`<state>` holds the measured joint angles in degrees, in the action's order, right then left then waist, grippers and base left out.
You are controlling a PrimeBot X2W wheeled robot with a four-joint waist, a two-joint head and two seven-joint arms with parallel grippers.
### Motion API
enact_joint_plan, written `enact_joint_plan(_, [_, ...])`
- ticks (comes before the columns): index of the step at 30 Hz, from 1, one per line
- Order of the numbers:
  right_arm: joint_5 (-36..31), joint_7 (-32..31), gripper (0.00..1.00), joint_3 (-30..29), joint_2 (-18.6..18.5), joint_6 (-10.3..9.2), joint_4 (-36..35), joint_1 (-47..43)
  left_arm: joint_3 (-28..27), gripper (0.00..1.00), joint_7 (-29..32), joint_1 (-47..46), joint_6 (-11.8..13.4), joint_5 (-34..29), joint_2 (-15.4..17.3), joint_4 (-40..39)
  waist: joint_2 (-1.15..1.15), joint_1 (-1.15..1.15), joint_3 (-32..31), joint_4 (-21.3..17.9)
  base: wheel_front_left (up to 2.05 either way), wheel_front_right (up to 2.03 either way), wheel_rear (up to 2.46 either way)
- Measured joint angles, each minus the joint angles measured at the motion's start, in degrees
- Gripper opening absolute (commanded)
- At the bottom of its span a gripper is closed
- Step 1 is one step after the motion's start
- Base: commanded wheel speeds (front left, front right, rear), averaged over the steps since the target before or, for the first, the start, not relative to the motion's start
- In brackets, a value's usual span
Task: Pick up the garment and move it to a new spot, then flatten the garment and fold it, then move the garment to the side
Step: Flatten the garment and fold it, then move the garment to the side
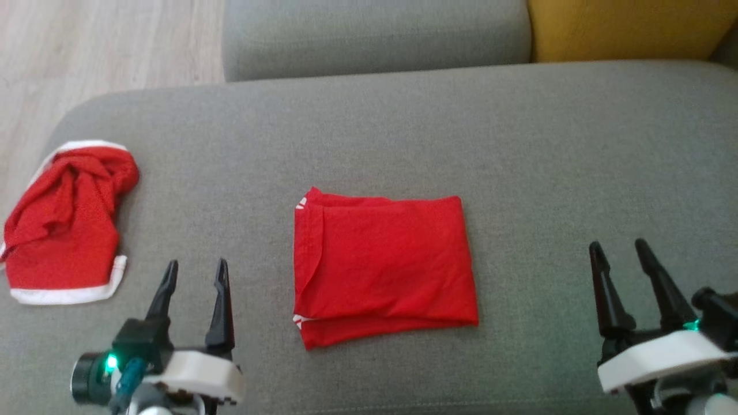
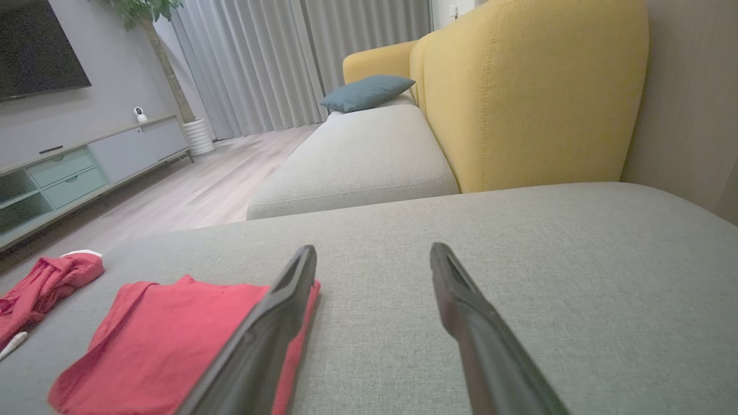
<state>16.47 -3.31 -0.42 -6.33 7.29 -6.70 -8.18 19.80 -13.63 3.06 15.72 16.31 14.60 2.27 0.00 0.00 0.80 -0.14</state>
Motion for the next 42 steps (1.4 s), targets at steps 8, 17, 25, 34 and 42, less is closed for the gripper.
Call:
enact_joint_plan(8, [-0.71,-1.59,1.0,-0.68,0.88,0.0,-2.2,-3.18,0.23,1.0,0.76,2.52,0.43,0.0,0.87,-0.31,0.0,0.0,-1.7,0.23,0.0,0.0,0.0])
enact_joint_plan(17, [-1.77,-3.11,1.0,-1.14,1.93,0.0,-3.68,-4.48,0.63,1.0,1.26,2.68,0.52,0.0,1.26,-0.38,0.0,0.0,-2.17,0.15,0.0,0.0,0.0])
enact_joint_plan(25, [-2.4,-3.77,1.0,-1.48,1.97,0.0,-3.97,-4.48,1.37,1.0,1.26,2.68,0.94,0.19,1.33,-0.38,0.0,0.0,-1.92,0.06,0.0,0.0,0.0])
enact_joint_plan(34, [-2.44,-4.28,1.0,-1.68,2.0,0.0,-4.03,-4.48,1.53,1.0,1.26,2.64,1.0,0.45,1.4,-0.37,0.0,0.0,-1.62,0.26,0.0,0.0,0.0])
enact_joint_plan(42, [-2.43,-6.06,1.0,-1.72,1.96,0.0,-2.71,-4.07,1.69,1.0,0.85,2.04,0.99,0.41,1.45,-0.51,0.0,0.0,-0.08,1.07,0.0,0.0,0.0])
